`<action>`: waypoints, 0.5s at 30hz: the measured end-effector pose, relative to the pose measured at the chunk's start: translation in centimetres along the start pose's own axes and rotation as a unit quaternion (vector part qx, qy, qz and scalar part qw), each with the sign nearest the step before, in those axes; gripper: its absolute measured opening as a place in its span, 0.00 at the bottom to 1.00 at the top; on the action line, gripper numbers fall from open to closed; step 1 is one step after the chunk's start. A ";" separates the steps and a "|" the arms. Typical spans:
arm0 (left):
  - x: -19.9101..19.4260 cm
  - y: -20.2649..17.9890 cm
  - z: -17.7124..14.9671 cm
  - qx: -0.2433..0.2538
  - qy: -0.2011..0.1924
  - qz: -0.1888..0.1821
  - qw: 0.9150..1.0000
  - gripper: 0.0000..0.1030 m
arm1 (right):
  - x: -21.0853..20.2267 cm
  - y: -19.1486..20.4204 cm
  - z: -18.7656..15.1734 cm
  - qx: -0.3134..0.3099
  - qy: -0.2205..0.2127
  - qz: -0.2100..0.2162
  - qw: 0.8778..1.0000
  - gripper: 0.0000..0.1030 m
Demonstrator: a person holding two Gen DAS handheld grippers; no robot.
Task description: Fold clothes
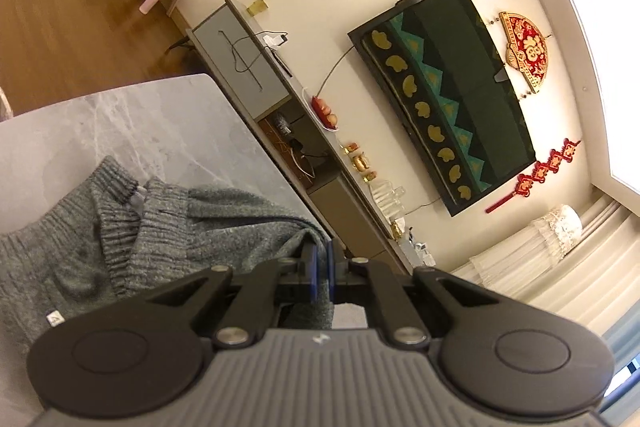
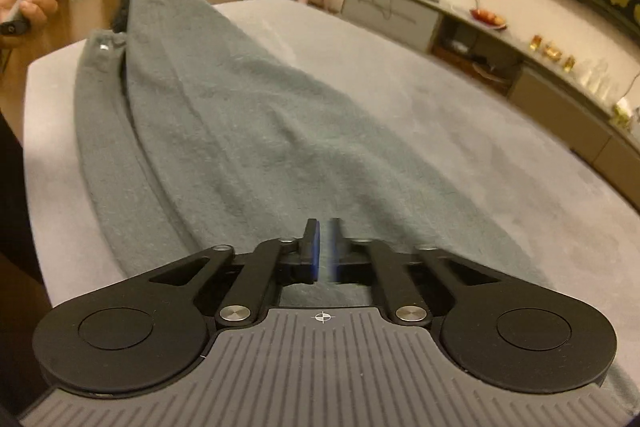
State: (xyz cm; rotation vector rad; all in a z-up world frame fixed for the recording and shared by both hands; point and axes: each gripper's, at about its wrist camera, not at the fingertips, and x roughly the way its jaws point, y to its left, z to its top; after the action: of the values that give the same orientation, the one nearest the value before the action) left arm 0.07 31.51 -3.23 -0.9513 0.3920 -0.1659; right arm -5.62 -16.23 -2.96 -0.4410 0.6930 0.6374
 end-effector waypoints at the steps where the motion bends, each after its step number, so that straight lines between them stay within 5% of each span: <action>1: 0.1 -0.1 0.0 0.002 -0.001 0.000 1.000 0.05 | 0.9 0.2 0.0 -0.009 0.009 0.009 1.000 0.35; 3: 0.0 -0.1 0.0 0.002 -0.005 -0.004 1.000 0.05 | 2.6 0.6 0.0 -0.025 0.027 0.026 0.999 0.35; 7: -0.3 0.3 0.1 0.005 -0.007 0.003 1.000 0.05 | 4.3 0.3 -0.5 -0.016 0.048 0.053 0.997 0.00; 12: -0.1 0.6 0.4 -0.001 -0.005 0.019 1.000 0.05 | 2.1 0.6 -0.4 -0.038 0.022 0.021 0.999 0.00; 15: -1.6 -0.4 0.4 0.009 -0.031 0.009 0.999 0.05 | -2.8 0.3 0.5 -0.013 -0.052 -0.028 0.998 0.00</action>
State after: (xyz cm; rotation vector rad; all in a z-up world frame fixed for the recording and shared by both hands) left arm -1.25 32.10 -2.34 -0.9330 0.3417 -0.1224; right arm -7.24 -16.85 -0.65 -0.4468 0.5712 0.6128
